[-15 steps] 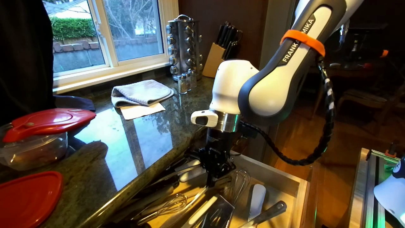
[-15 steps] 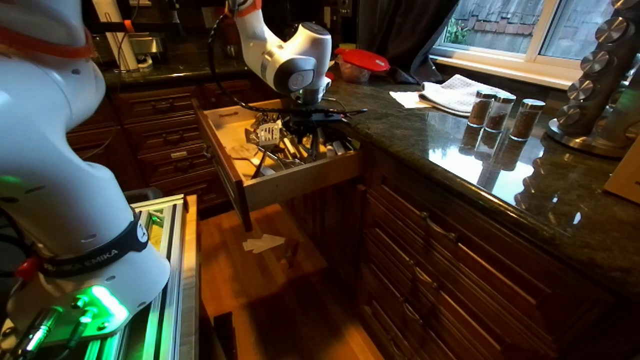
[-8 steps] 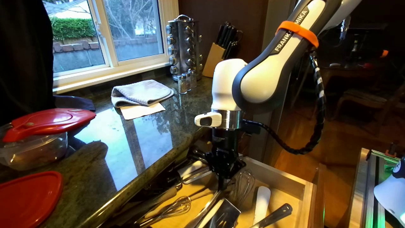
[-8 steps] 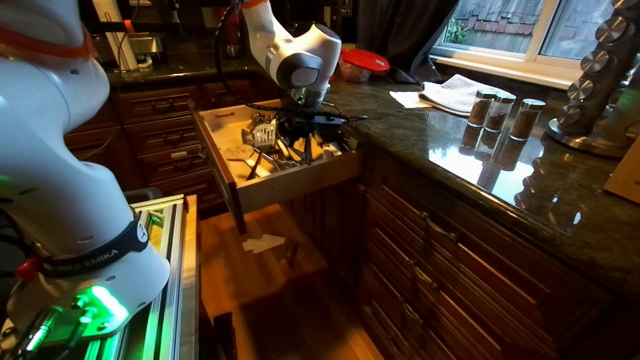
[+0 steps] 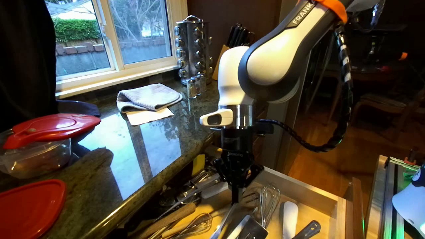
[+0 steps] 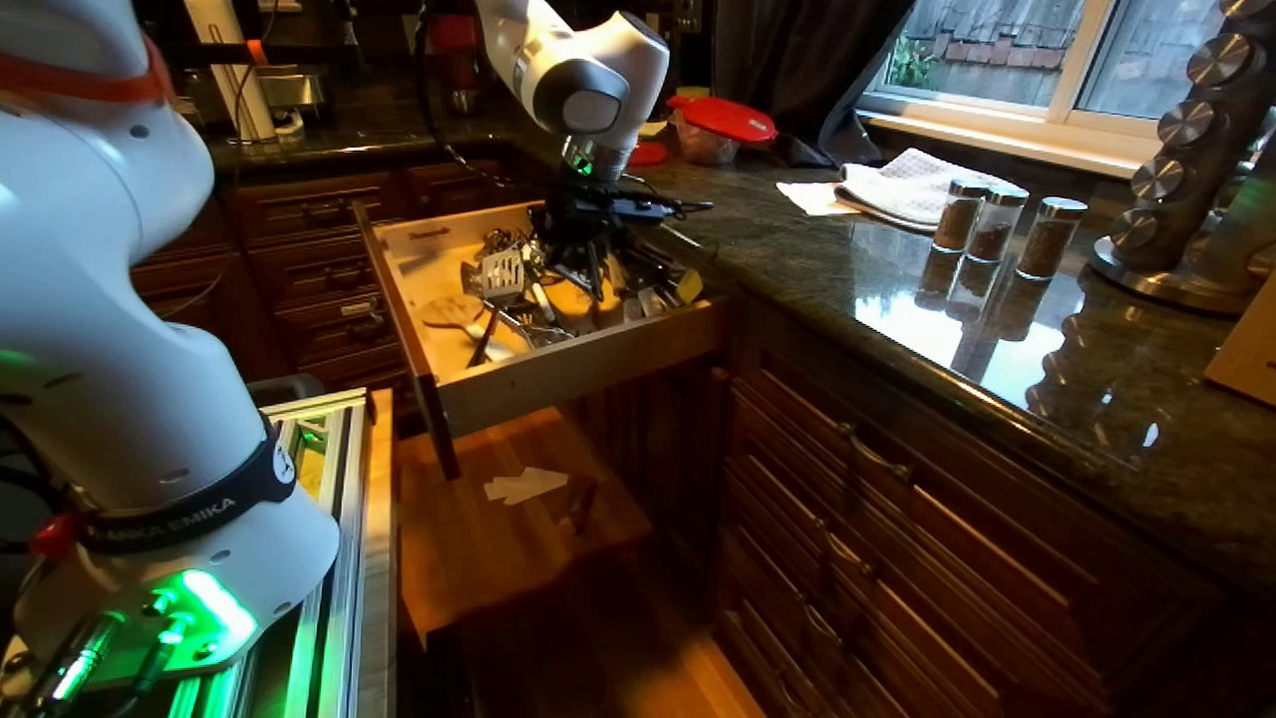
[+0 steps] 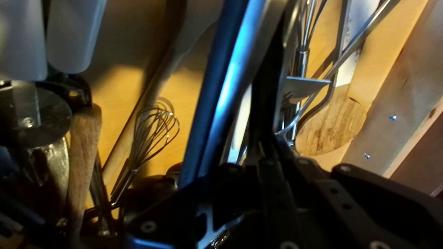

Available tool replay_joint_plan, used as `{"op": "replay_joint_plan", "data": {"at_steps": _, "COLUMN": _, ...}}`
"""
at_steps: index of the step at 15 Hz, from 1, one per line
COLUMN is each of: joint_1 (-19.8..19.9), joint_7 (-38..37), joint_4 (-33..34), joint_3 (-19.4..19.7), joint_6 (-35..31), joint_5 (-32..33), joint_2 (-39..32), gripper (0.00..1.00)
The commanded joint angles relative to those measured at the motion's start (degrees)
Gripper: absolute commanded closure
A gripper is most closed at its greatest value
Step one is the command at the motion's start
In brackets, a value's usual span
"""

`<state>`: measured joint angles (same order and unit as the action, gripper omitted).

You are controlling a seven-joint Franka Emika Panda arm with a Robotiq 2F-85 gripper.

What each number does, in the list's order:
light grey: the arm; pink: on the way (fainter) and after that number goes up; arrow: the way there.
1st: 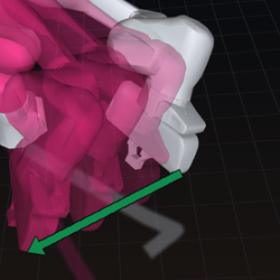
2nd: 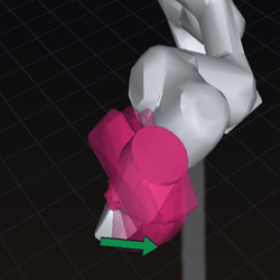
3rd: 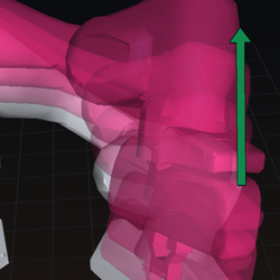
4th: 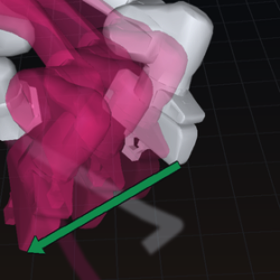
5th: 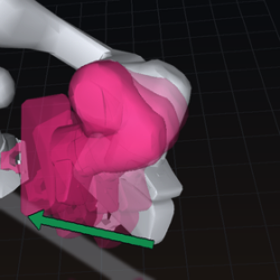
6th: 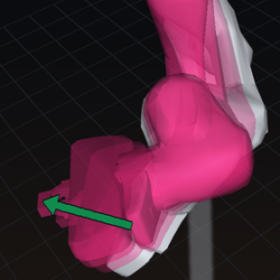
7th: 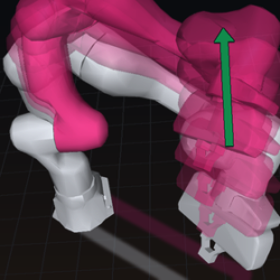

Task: Remove the tongs from the drawer

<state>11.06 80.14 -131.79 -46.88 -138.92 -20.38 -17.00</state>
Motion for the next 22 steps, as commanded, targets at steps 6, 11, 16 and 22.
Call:
{"op": "replay_joint_plan", "data": {"at_steps": 6, "joint_1": -6.1, "joint_7": -0.4, "joint_4": 7.4, "joint_3": 8.8, "joint_6": 5.8, "joint_5": -18.5, "joint_2": 8.6, "gripper": 0.99}}
{"op": "replay_joint_plan", "data": {"at_steps": 11, "joint_1": -13.0, "joint_7": -4.8, "joint_4": 14.6, "joint_3": 19.3, "joint_6": 11.5, "joint_5": -15.5, "joint_2": 8.4, "gripper": 0.99}}
{"op": "replay_joint_plan", "data": {"at_steps": 16, "joint_1": -17.0, "joint_7": -5.0, "joint_4": 21.8, "joint_3": 26.2, "joint_6": 18.8, "joint_5": -10.8, "joint_2": 5.5, "gripper": 0.99}}
{"op": "replay_joint_plan", "data": {"at_steps": 22, "joint_1": -17.5, "joint_7": -2.0, "joint_4": 28.7, "joint_3": 29.1, "joint_6": 22.8, "joint_5": -7.9, "joint_2": 0.6, "gripper": 0.99}}
